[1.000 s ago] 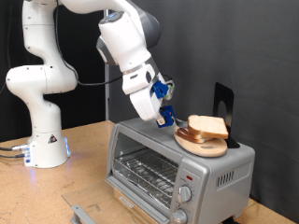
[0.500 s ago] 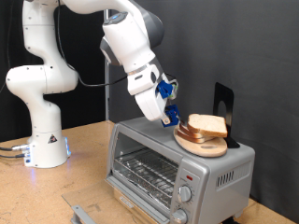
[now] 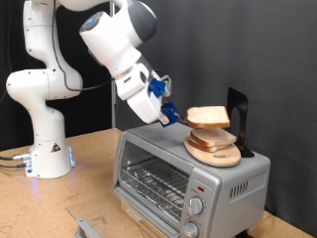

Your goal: Make a piece of toast with the oven

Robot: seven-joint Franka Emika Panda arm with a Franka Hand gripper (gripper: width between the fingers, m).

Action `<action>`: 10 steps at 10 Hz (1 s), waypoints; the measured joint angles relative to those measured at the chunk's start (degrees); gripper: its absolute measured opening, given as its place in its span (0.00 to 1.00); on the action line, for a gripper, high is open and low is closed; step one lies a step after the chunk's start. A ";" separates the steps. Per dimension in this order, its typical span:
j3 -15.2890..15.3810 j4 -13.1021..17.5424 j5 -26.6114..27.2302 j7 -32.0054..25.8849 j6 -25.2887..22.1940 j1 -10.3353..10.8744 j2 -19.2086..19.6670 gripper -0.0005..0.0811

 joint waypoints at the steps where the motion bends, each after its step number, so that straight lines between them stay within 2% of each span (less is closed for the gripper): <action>1: -0.67 -0.59 -0.92 -0.16 -2.34 -0.22 -1.26 0.46; 3: -0.69 -0.60 -0.58 -1.46 -2.32 -0.20 -0.96 0.46; 5: -3.07 -0.60 -0.64 -8.46 -6.06 -0.38 -1.10 0.46; 7: -6.50 -0.62 -2.61 -15.04 -10.34 -1.81 -1.10 0.46; 10: -10.85 -0.78 -6.59 -20.22 -13.90 -5.00 -0.77 0.46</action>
